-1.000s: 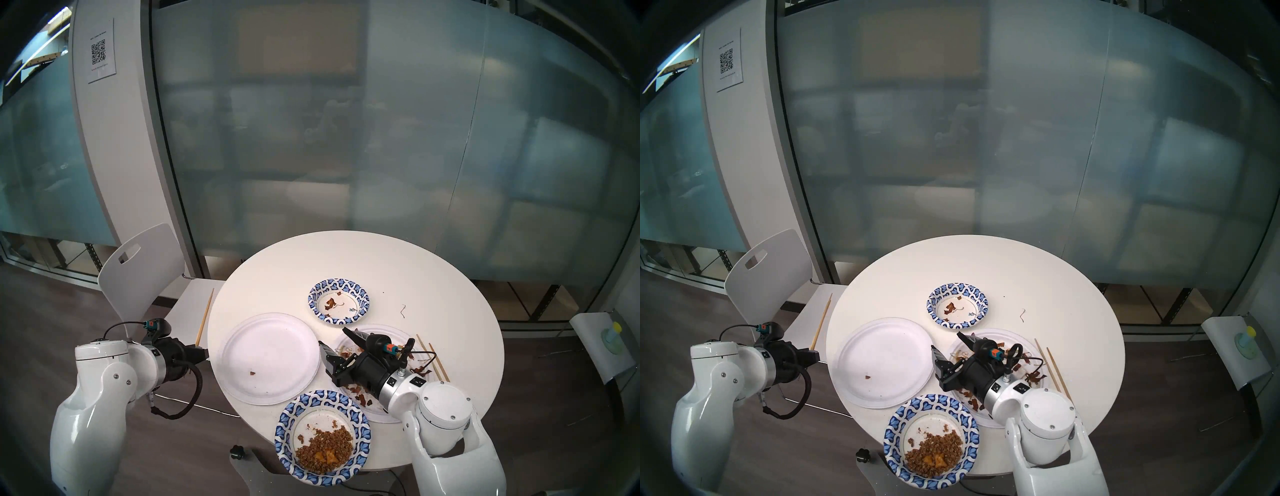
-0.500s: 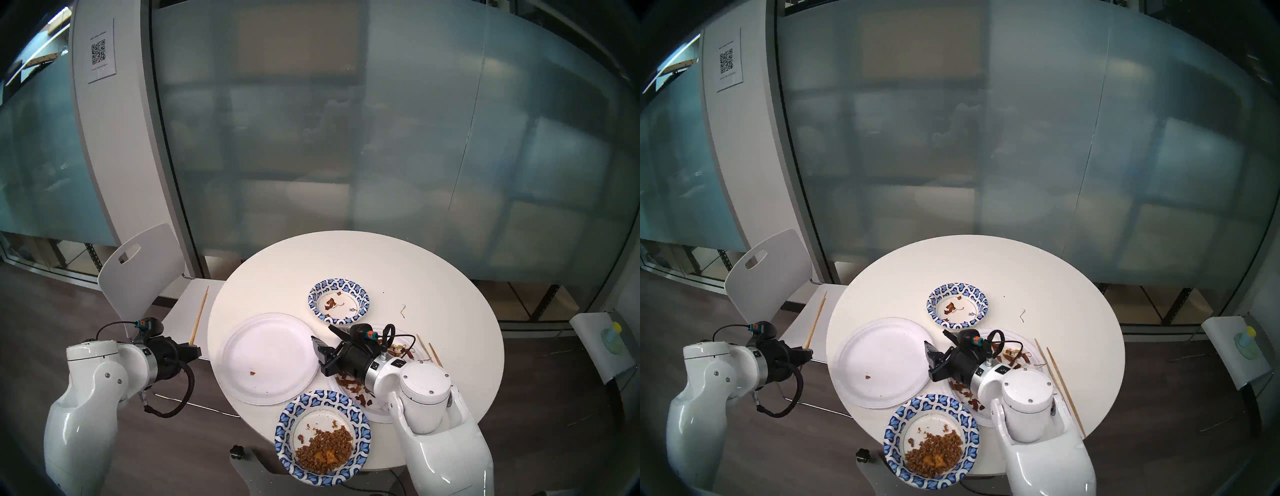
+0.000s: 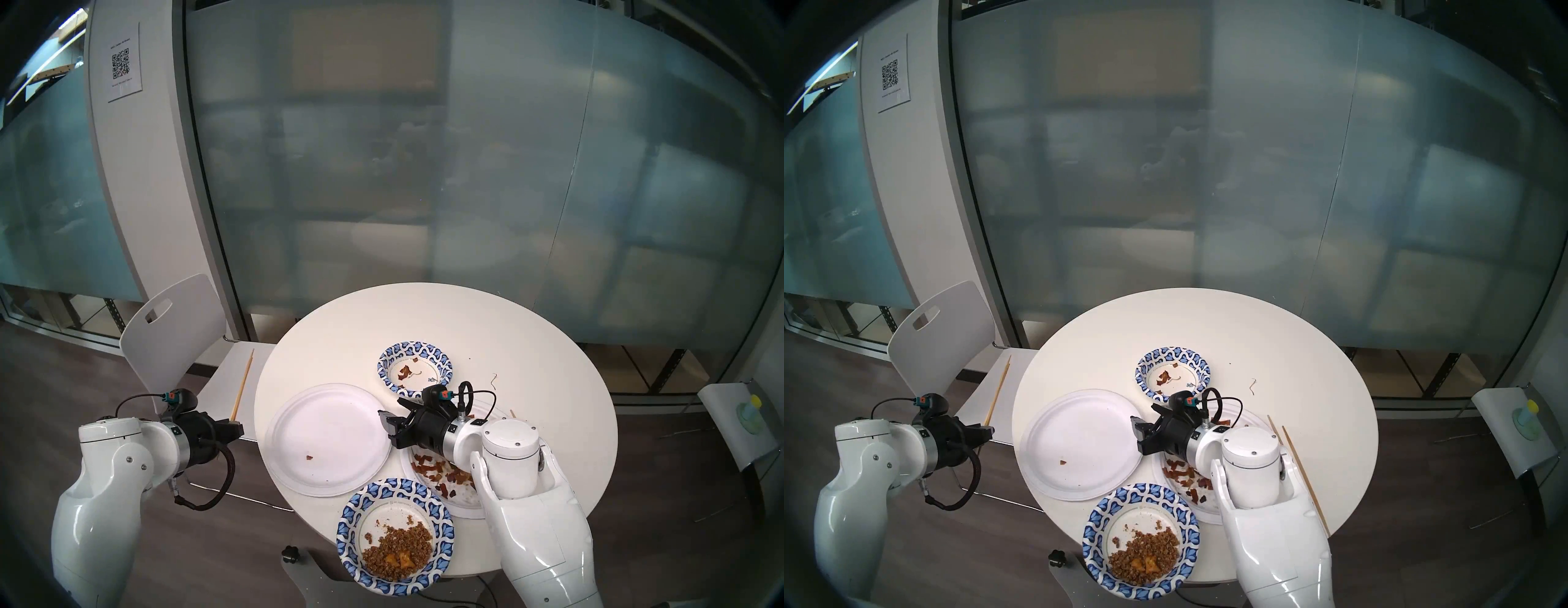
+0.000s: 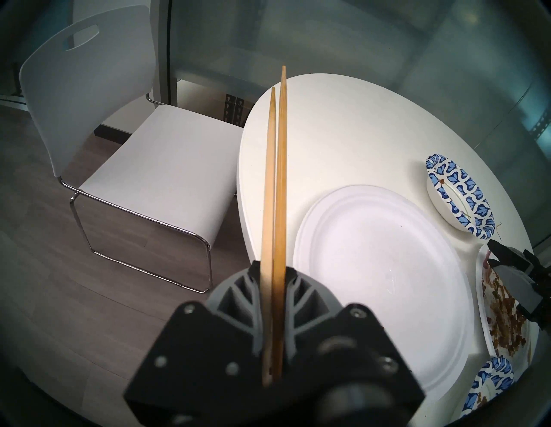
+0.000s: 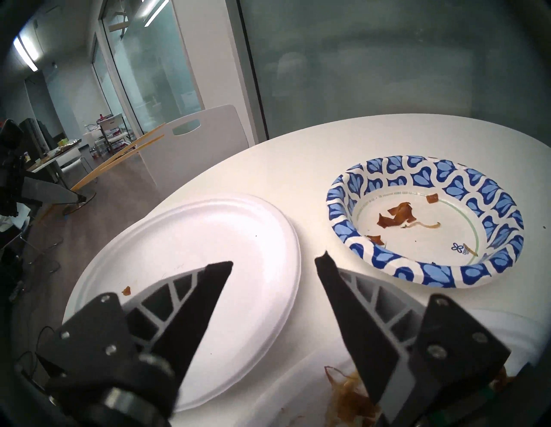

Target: Stack the plates into one stack

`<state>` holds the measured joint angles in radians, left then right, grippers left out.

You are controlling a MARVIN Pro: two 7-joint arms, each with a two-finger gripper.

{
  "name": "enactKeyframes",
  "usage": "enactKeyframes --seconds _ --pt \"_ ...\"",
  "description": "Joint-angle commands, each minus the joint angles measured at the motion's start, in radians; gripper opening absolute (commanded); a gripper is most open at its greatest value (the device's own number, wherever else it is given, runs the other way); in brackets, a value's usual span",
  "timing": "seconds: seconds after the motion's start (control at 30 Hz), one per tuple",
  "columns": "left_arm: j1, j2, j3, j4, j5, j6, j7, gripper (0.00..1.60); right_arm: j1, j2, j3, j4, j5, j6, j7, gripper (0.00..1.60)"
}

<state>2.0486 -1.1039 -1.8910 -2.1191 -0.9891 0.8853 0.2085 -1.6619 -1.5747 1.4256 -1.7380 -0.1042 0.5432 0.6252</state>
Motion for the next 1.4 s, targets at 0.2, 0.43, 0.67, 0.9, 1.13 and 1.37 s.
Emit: enactKeyframes --seconds 0.2,0.43,0.67,0.9,1.13,1.37 --pt "-0.008 0.013 -0.014 0.012 0.007 -0.021 -0.018 0.0 0.17 -0.01 -0.016 0.071 -0.018 0.102 0.106 1.2" --pt "-0.008 0.016 -0.016 0.019 0.012 -0.028 -0.027 0.0 0.215 -0.001 -0.026 0.127 -0.049 0.13 0.15 1.16" --pt "-0.007 0.018 -0.017 0.022 0.024 -0.038 -0.041 0.0 0.289 0.011 -0.032 0.213 -0.1 0.144 0.207 1.1" --pt "-0.008 0.018 -0.016 0.019 0.033 -0.044 -0.049 0.0 0.344 0.025 -0.045 0.288 -0.131 0.143 0.255 1.05" --pt "-0.008 0.016 -0.016 0.023 0.04 -0.048 -0.056 0.0 0.405 0.034 -0.062 0.368 -0.149 0.139 0.304 1.07" --pt "-0.008 0.013 -0.016 0.021 0.046 -0.05 -0.061 0.0 0.448 0.037 -0.074 0.429 -0.148 0.125 0.339 0.97"
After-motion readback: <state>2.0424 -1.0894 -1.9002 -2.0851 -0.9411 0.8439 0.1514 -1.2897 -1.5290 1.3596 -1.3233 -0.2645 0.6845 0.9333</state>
